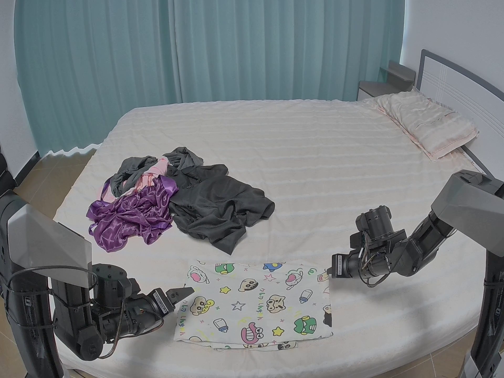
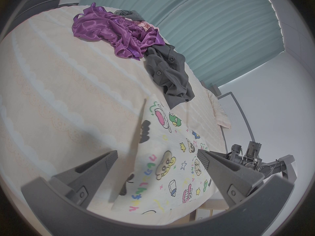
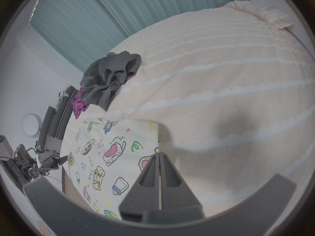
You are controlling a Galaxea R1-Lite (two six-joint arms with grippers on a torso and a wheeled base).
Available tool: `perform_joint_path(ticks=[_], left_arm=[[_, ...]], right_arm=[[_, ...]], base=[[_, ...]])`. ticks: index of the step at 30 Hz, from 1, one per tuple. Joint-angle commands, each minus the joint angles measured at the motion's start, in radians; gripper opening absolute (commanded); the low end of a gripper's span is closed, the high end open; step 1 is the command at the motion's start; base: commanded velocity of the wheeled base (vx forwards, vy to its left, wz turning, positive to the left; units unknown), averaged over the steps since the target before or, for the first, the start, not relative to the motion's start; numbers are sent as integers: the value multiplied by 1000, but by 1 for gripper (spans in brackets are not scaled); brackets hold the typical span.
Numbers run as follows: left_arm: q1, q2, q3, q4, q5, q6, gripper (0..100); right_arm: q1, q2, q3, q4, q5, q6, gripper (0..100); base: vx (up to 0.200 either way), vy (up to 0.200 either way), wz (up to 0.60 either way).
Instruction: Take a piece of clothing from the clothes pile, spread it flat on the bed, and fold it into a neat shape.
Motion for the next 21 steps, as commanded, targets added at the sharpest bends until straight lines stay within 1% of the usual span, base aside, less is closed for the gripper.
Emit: perform_joint_path(ticks=[1, 10, 11, 14, 18, 21], left_arm=[[0, 0, 0, -18, 0, 0, 100], [0, 0, 0, -18, 0, 0, 100], [0, 0, 0, -18, 0, 0, 100], [1, -3, 0, -18, 0, 3, 100], [3, -21, 1, -18, 5, 9, 100], [17, -110, 3, -18, 22, 9, 100]], right_arm=[[-8, 8, -2, 0, -1, -3, 0], [-5, 1, -8, 0, 4, -3, 0], [-5, 1, -8, 0, 4, -3, 100], [-5, -12, 4, -11, 6, -3, 100], [-11, -70, 18, -14, 4, 18, 100], [-40, -208, 88, -19, -1, 67, 100]], base=[[0, 0, 0], [0, 0, 0], [0, 0, 0], [0, 0, 0], [0, 0, 0], [0, 0, 0]])
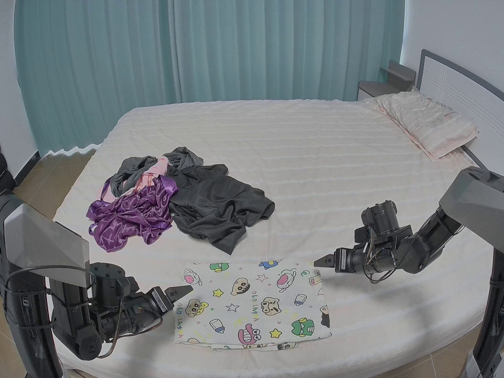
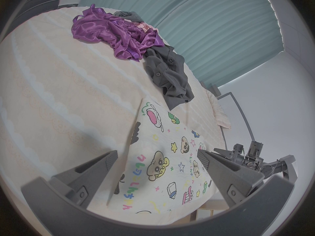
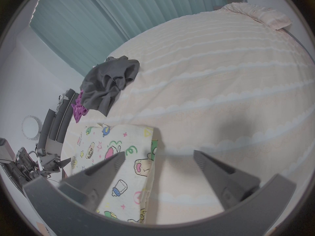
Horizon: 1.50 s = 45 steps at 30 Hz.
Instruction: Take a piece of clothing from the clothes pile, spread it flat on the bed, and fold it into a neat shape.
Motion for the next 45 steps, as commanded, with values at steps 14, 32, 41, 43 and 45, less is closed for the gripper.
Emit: perform_joint_path(ticks=[14, 32, 41, 43, 45], left_arm=[[12, -824, 94, 183, 188, 183, 100], [18, -1861, -205, 1368, 419, 578, 100], [222, -2045, -251, 1533, 419, 768, 100], [262, -2062, -251, 1533, 415, 785, 100], [281, -2084, -250, 1534, 416, 798, 100]], right_arm=[[-47, -1054, 573, -88, -196, 42, 100], [-199, -1818, 673, 399, -290, -223, 100], [-238, -2047, 677, 524, -296, -493, 100], [-241, -2108, 677, 590, -302, -530, 100], [-245, -2175, 679, 658, -308, -562, 100]], base=[[0, 0, 0], [0, 0, 0], [0, 0, 0], [0, 0, 0], [0, 0, 0]])
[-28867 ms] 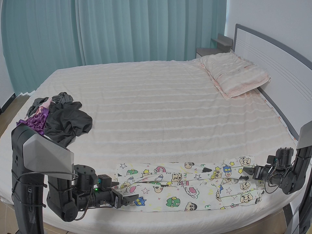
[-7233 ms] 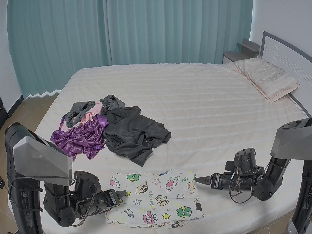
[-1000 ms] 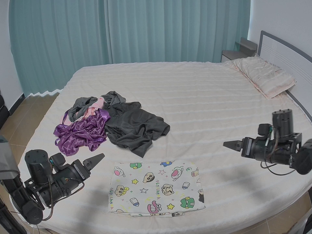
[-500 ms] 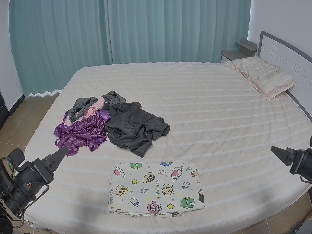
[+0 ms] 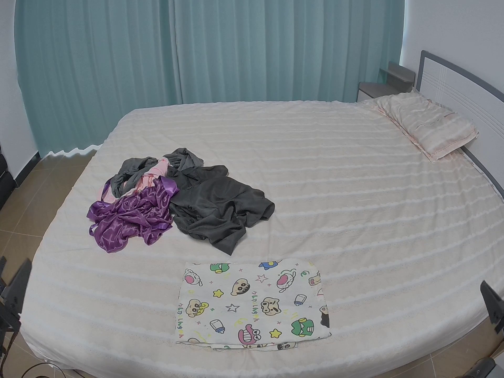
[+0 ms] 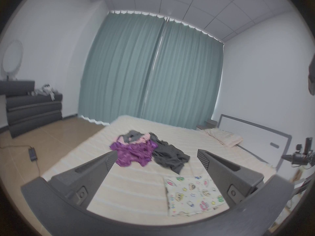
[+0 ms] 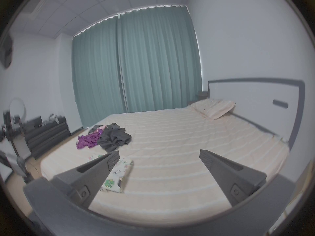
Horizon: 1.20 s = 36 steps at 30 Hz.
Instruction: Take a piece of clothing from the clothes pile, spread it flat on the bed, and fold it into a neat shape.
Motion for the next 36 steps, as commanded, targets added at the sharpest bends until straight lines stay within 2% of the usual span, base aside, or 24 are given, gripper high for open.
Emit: perform_joint_path(ticks=[1, 5, 7, 11, 14, 17, 18, 19, 20, 23, 24, 25, 26, 28, 33, 36], left_arm=[[176, -322, -77, 153, 33, 159, 100], [216, -392, -72, 228, 37, 238, 100], [211, -411, -72, 251, 39, 267, 100], [202, -437, -9, 251, 39, 284, 100], [202, -437, 34, 223, 39, 283, 100], [202, -438, 169, 55, 33, 289, 100], [202, -438, 169, 55, 33, 289, 100], [202, -438, 239, -42, 30, 306, 100], [202, -438, 266, -87, 27, 330, 100], [202, -438, 266, -56, -4, 332, 100], [202, -438, 266, -44, -6, 330, 100], [202, -437, 266, -42, -6, 330, 100], [202, -438, 266, 9, -12, 326, 100], [202, -438, 266, 102, -26, 304, 100], [202, -438, 266, 105, -182, 166, 100], [202, -438, 266, 107, -228, 171, 100]], right_arm=[[-68, -412, 34, 244, -34, -201, 100], [-68, -412, 38, 339, -79, -277, 100], [-68, -412, 40, 339, -96, -275, 100], [-68, -412, 98, 320, -85, -273, 100], [-68, -412, 120, 258, -76, -272, 100], [-68, -412, 218, 45, -11, -260, 100], [-68, -412, 218, 45, -11, -260, 100], [-68, -412, 261, -55, 22, -237, 100], [-68, -412, 261, -61, 53, -212, 100], [-68, -412, 261, -36, 65, -137, 100], [-68, -412, 261, -32, 72, -82, 100], [-68, -412, 261, -30, 73, -71, 100], [-68, -412, 258, 17, 87, -19, 100], [-68, -412, 247, 57, 95, -27, 100], [-68, -412, 247, 56, 95, -53, 100], [-68, -412, 247, 56, 98, -57, 100]], base=[[0, 0, 0], [0, 0, 0], [0, 0, 0], [0, 0, 0], [0, 0, 0], [0, 0, 0], [0, 0, 0], [0, 0, 0], [0, 0, 0], [0, 0, 0], [0, 0, 0], [0, 0, 0], [0, 0, 0], [0, 0, 0], [0, 0, 0], [0, 0, 0]])
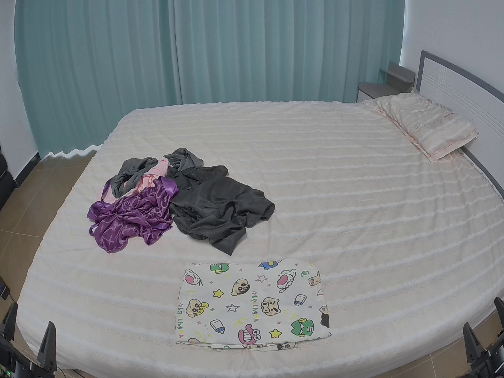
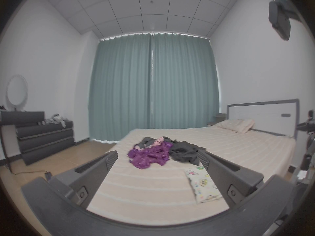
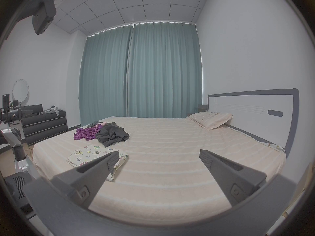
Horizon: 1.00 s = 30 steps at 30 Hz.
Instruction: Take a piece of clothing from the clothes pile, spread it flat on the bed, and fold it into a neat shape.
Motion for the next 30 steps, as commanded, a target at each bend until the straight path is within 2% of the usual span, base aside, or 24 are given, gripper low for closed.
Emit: perform_joint_path(ticks=[1, 3, 4, 6, 11, 14, 30], left_arm=[[0, -5, 19, 13, -81, -22, 100], [0, -5, 19, 13, -84, -22, 100], [0, -3, 16, 16, -127, -19, 100], [0, -5, 16, 16, -117, -21, 100], [0, -8, 19, 21, -13, 13, 100], [0, -8, 16, 96, 27, 17, 100], [0, -6, 19, 73, 28, 19, 100]], right_arm=[[0, -11, 5, 12, 11, 4, 100], [0, -11, 5, 12, 11, 4, 100], [0, -11, 5, 10, 11, 5, 100], [0, -11, 5, 10, 10, 13, 100], [0, -11, 8, 1, 11, 10, 100], [0, -11, 8, 1, 13, 5, 100], [0, -11, 8, 1, 13, 7, 100]], base=[[0, 0, 0], [0, 0, 0], [0, 0, 0], [0, 0, 0], [0, 0, 0], [0, 0, 0], [0, 0, 0]])
